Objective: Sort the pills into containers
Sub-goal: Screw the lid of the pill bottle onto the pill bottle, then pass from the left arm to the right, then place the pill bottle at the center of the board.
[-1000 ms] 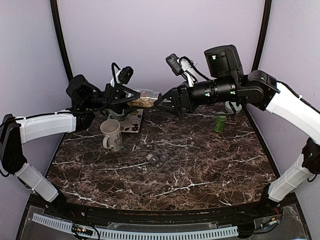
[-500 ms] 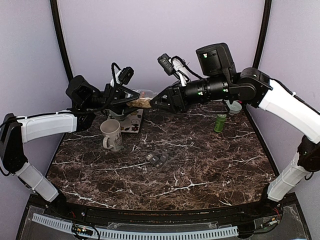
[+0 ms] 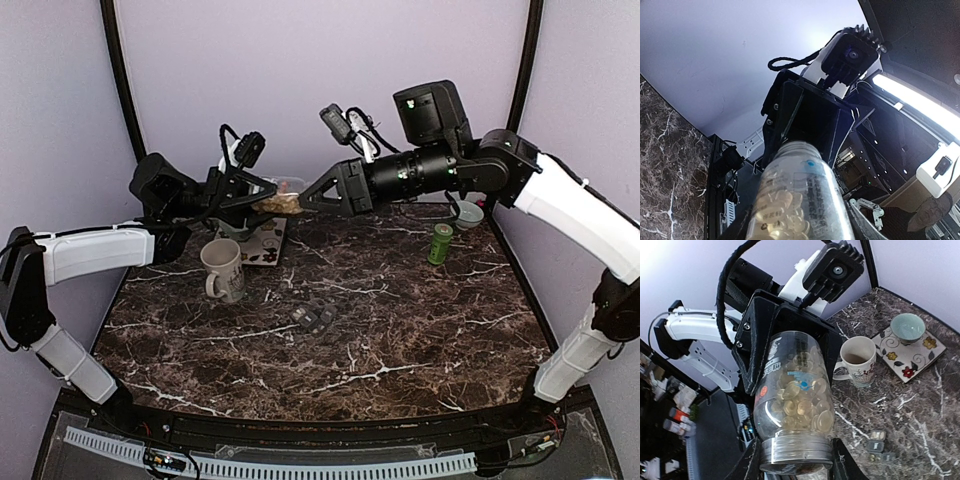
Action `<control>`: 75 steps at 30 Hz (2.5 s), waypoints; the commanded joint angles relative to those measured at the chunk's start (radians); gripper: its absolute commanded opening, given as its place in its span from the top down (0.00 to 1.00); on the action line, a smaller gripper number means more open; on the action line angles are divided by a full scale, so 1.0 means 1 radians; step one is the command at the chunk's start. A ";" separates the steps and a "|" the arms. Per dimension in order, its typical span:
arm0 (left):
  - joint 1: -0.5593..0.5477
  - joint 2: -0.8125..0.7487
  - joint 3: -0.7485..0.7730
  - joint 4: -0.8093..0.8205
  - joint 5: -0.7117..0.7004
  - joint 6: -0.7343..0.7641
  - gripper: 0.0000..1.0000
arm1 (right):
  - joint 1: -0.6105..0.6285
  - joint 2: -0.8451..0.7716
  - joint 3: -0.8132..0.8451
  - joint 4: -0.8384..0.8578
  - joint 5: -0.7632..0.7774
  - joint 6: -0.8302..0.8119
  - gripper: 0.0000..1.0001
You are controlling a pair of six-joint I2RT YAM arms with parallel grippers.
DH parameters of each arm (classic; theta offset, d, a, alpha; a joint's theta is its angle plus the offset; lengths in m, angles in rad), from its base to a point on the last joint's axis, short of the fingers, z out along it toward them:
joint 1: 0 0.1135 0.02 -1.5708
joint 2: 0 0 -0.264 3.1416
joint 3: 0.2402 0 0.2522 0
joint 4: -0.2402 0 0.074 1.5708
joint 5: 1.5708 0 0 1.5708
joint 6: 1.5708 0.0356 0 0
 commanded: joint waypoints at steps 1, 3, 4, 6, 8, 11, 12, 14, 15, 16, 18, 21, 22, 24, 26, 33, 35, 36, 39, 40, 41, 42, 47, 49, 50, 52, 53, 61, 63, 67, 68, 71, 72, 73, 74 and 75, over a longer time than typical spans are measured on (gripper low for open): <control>-0.002 -0.023 0.000 0.085 -0.017 0.056 1.00 | -0.068 0.022 0.001 0.101 -0.134 0.271 1.00; 0.000 -0.033 0.006 0.066 -0.026 0.093 1.00 | -0.102 0.020 -0.045 0.162 -0.199 0.396 1.00; -0.001 -0.042 0.011 0.039 -0.032 0.124 1.00 | -0.114 0.019 -0.070 0.196 -0.232 0.453 1.00; -0.002 -0.065 0.018 -0.031 -0.048 0.215 1.00 | -0.130 0.019 -0.112 0.247 -0.279 0.584 1.00; -0.002 -0.097 0.028 -0.112 -0.064 0.299 1.00 | -0.141 0.014 -0.163 0.316 -0.327 0.697 1.00; -0.001 -0.142 0.041 -0.249 -0.099 0.440 1.00 | -0.153 0.005 -0.255 0.452 -0.382 0.865 1.00; -0.002 -0.160 0.046 -0.294 -0.113 0.486 1.00 | -0.156 0.001 -0.289 0.503 -0.396 0.916 1.00; -0.002 -0.187 0.058 -0.383 -0.132 0.574 1.00 | -0.162 -0.009 -0.373 0.616 -0.419 1.015 1.00; -0.002 -0.202 0.061 -0.431 -0.143 0.615 1.00 | -0.163 -0.014 -0.392 0.668 -0.430 1.073 1.00; -0.002 -0.215 0.068 -0.497 -0.156 0.664 1.00 | -0.166 -0.018 -0.428 0.707 -0.436 1.137 1.00; -0.002 -0.247 0.068 -0.564 -0.193 0.737 1.00 | -0.169 -0.024 -0.457 0.754 -0.437 1.151 1.00; -0.001 -0.278 0.057 -0.586 -0.219 0.774 1.00 | -0.172 -0.025 -0.478 0.815 -0.433 1.260 1.00; -0.002 -0.280 0.055 -0.585 -0.219 0.776 1.00 | -0.171 -0.022 -0.479 0.835 -0.433 1.274 1.00; -0.002 -0.281 0.052 -0.582 -0.219 0.774 1.00 | -0.172 -0.015 -0.473 0.845 -0.432 1.280 1.00; -0.001 -0.281 0.050 -0.580 -0.220 0.777 1.00 | -0.172 -0.009 -0.463 0.849 -0.434 1.283 1.00; -0.001 -0.271 0.052 -0.613 -0.234 0.787 0.84 | -0.173 0.012 -0.387 0.775 -0.447 1.208 1.00; -0.001 -0.268 0.051 -0.632 -0.248 0.794 0.69 | -0.177 0.016 -0.356 0.727 -0.447 1.208 1.00; 0.000 -0.268 0.050 -0.635 -0.252 0.797 0.61 | -0.180 0.016 -0.345 0.707 -0.447 1.208 1.00; 0.005 -0.262 0.049 -0.657 -0.263 0.804 0.45 | -0.195 0.013 -0.311 0.634 -0.447 1.208 1.00; 0.007 -0.262 0.050 -0.664 -0.268 0.808 0.42 | -0.202 0.012 -0.299 0.605 -0.447 1.208 1.00; 0.008 -0.262 0.051 -0.677 -0.277 0.817 0.39 | -0.206 0.011 -0.288 0.571 -0.447 1.208 1.00; 0.010 -0.262 0.053 -0.687 -0.282 0.821 0.36 | -0.212 0.011 -0.271 0.536 -0.447 1.208 1.00; 0.015 -0.256 0.053 -0.705 -0.283 0.826 0.28 | -0.228 0.023 -0.196 0.355 -0.447 1.208 1.00; 0.018 -0.253 0.051 -0.707 -0.287 0.822 0.27 | -0.229 0.028 -0.161 0.285 -0.447 1.208 1.00; 0.019 -0.254 0.050 -0.709 -0.293 0.822 0.26 | -0.229 0.028 -0.143 0.252 -0.447 1.208 1.00; 0.024 -0.261 0.045 -0.709 -0.311 0.821 0.24 | -0.230 0.028 -0.115 0.187 -0.447 1.208 1.00; 0.027 -0.265 0.042 -0.712 -0.330 0.821 0.23 | -0.232 0.028 -0.103 0.156 -0.447 1.208 1.00; 0.042 -0.319 0.010 -0.768 -0.467 0.844 0.19 | -0.244 0.057 -0.034 -0.072 -0.447 1.208 1.00; 0.043 -0.343 0.001 -0.792 -0.526 0.858 0.19 | -0.246 0.061 -0.018 -0.131 -0.447 1.208 1.00; 0.043 -0.385 -0.010 -0.850 -0.618 0.885 0.19 | -0.250 0.085 0.037 -0.284 -0.447 1.208 1.00; 0.043 -0.394 -0.012 -0.862 -0.632 0.888 0.19 | -0.253 0.095 0.051 -0.330 -0.447 1.208 1.00; 0.043 -0.421 -0.020 -0.888 -0.656 0.892 0.19 | -0.263 0.120 0.077 -0.430 -0.447 1.208 1.00; 0.043 -0.430 -0.023 -0.895 -0.661 0.894 0.20 | -0.265 0.131 0.083 -0.468 -0.447 1.208 1.00; 0.043 -0.438 -0.028 -0.902 -0.666 0.894 0.20 | -0.267 0.142 0.089 -0.488 -0.447 1.208 1.00; 0.043 -0.446 -0.034 -0.906 -0.669 0.894 0.20 | -0.269 0.153 0.094 -0.508 -0.447 1.208 1.00; 0.044 -0.454 -0.039 -0.907 -0.672 0.893 0.20 | -0.270 0.164 0.098 -0.520 -0.447 1.208 1.00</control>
